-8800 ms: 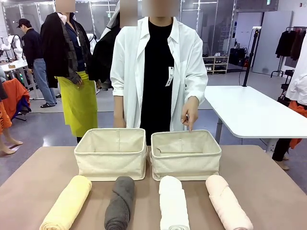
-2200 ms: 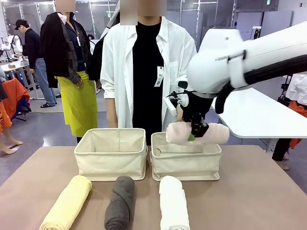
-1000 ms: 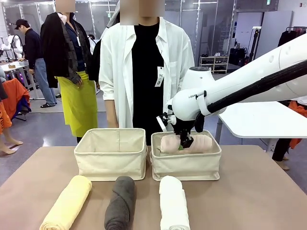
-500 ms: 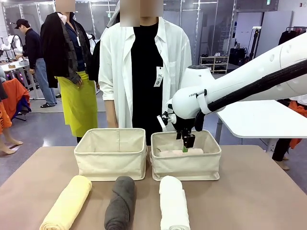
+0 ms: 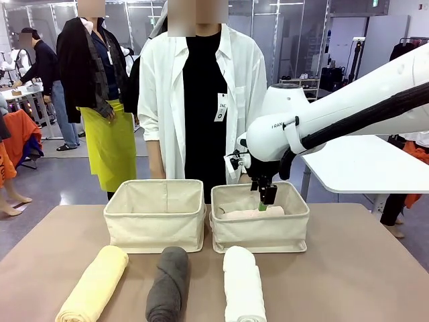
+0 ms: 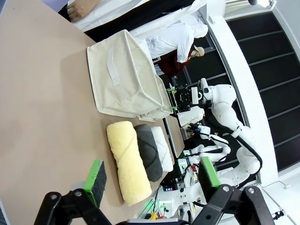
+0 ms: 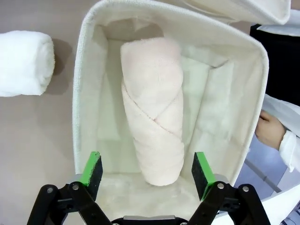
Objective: Divide the towels into two baskets.
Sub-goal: Pick up one hotel-folded towel and place it in the Fabric basket indicated by the person, then pick up one hotel-folded towel from the bottom of the table and place it in the Fabric basket indicated by the person.
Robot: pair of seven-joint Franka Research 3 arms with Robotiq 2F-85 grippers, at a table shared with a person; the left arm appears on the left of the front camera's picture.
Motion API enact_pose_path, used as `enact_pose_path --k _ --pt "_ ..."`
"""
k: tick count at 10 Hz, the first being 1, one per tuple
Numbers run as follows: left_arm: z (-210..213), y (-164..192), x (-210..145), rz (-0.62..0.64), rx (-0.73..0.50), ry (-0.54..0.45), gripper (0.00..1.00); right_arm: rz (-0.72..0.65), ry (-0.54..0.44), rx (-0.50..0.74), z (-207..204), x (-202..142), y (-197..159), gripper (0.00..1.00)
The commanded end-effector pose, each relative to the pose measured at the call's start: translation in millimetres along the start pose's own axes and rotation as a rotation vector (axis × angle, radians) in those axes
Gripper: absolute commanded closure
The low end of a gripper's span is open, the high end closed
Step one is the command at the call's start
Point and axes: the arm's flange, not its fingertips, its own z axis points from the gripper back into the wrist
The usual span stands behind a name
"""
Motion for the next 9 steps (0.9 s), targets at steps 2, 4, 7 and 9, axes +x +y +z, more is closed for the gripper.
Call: enact_pose_path --k 2,4,7,9 --pt "1.9 -2.0 -0.6 -0.011 -0.011 -0.001 0.00 0.032 0.013 0.008 -10.6 4.2 -11.2 0.04" --pt "1.9 -2.0 -0.6 -0.011 -0.011 -0.001 0.00 0.032 0.013 0.008 -10.6 4.2 -11.2 0.04" --pt "1.9 -2.0 -0.6 -0.011 -0.011 -0.001 0.00 0.032 0.013 0.008 -10.6 4.2 -11.2 0.04" --pt "1.9 -2.0 -0.6 -0.011 -0.011 -0.001 0.00 0.016 0.003 0.005 -13.1 3.9 -10.9 0.04"
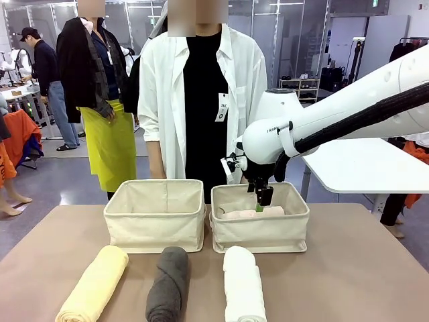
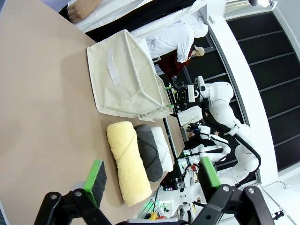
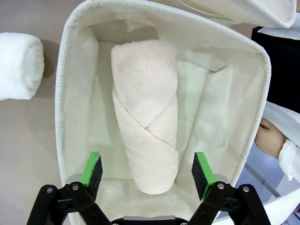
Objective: Divide the towels into two baskets.
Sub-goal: Pick up one hotel-folded towel from the bottom of the table and place it in the Fabric basket indicated by the person.
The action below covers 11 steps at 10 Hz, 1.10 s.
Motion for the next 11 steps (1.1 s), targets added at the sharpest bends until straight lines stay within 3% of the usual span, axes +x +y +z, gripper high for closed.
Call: enact_pose_path --k 1,3,4,7,9,11 --pt "2.8 -2.0 -0.8 -0.011 -0.010 -0.003 0.00 -0.036 -0.009 0.010 22.3 -8.4 12.1 0.04" --pt "2.8 -2.0 -0.8 -0.011 -0.010 -0.003 0.00 -0.145 -0.106 0.095 58.1 -34.0 35.7 0.04" --pt "2.8 -2.0 -0.8 -0.011 -0.010 -0.003 0.00 -0.225 -0.168 0.065 74.4 -49.8 49.4 0.04" --pt "2.8 -2.0 -0.8 -0.011 -0.010 -0.003 0.00 -0.532 -0.385 0.111 97.7 -122.2 114.9 0.04" --pt "2.8 -2.0 -0.8 -0.011 -0.010 -0.003 0.00 -0.720 -0.582 0.201 103.6 -180.0 168.0 0.04" --pt "2.8 -2.0 -0.8 -0.011 -0.010 -0.003 0.00 -0.815 -0.858 0.304 107.5 -241.3 209.3 0.04"
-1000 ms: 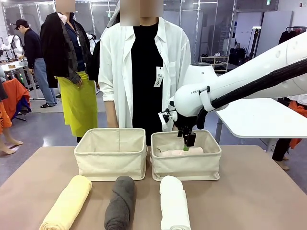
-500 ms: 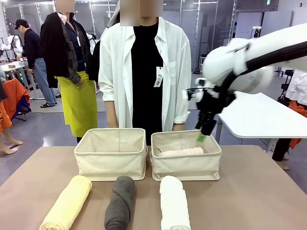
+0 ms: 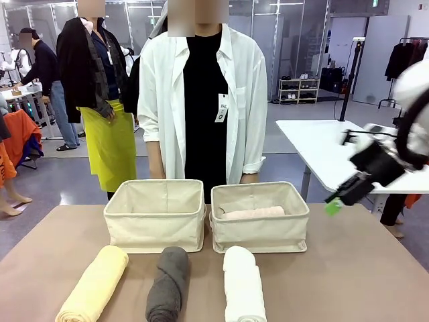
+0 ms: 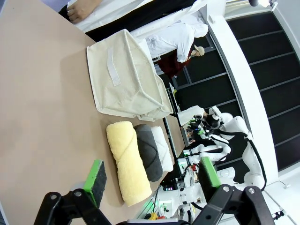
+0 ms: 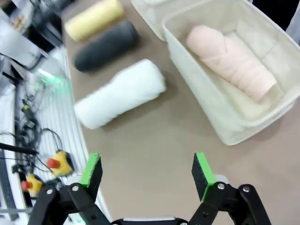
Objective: Divide the towels into two baskets.
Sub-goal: Pick up one hotel-folded towel from the bottom of the table and place it in the Fabric basket indicated by the person.
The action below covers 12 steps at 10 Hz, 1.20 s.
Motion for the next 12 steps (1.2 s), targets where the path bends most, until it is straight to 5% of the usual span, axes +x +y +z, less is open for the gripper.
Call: enact_pose_path --k 1,4,7,10,12 --pt "2.9 -2.1 -0.9 -0.011 -0.010 -0.004 0.00 -0.089 -0.206 0.113 45.5 -47.6 -6.4 0.04" --pt "2.9 -2.1 -0.9 -0.011 -0.010 -0.004 0.00 -0.350 -0.262 0.233 124.9 -144.5 -31.4 0.04" --pt "2.9 -2.1 -0.9 -0.011 -0.010 -0.004 0.00 -0.639 -0.289 0.357 162.7 -231.4 -42.4 0.04" --pt "2.9 -2.1 -0.9 -0.011 -0.010 -0.004 0.00 -0.756 -0.305 0.450 142.9 -248.7 -61.5 0.04" --pt "2.9 -2.1 -0.9 -0.011 -0.010 -0.004 0.00 -0.650 -0.303 0.393 152.4 -258.7 -45.2 0.04"
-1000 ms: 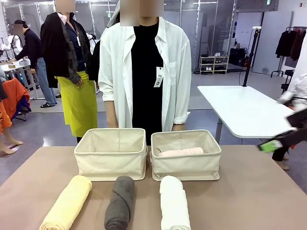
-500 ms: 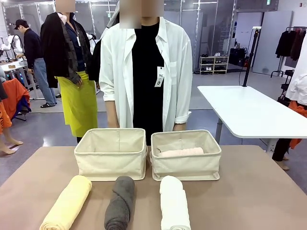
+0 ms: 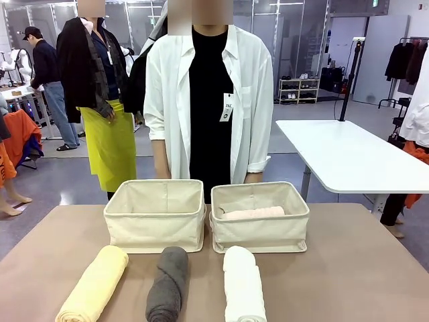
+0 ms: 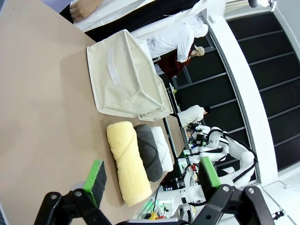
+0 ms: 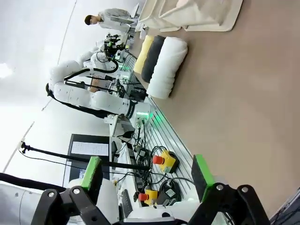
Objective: Divide the towels into two baskets.
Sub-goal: Pick up one hotel-folded towel from the bottom of the table and place it in the Fabric basket indicated by the person.
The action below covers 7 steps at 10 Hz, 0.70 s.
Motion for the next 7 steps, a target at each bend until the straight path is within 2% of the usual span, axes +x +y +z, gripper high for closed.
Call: enact_pose_path --k 1,7 --pt "3.2 -2.0 -0.9 -0.011 -0.009 -0.004 0.00 0.046 -0.001 -0.025 4.5 -2.7 13.6 0.04" --pt "3.2 -2.0 -0.9 -0.011 -0.009 -0.004 0.00 0.046 -0.001 -0.025 4.5 -2.7 13.6 0.04"
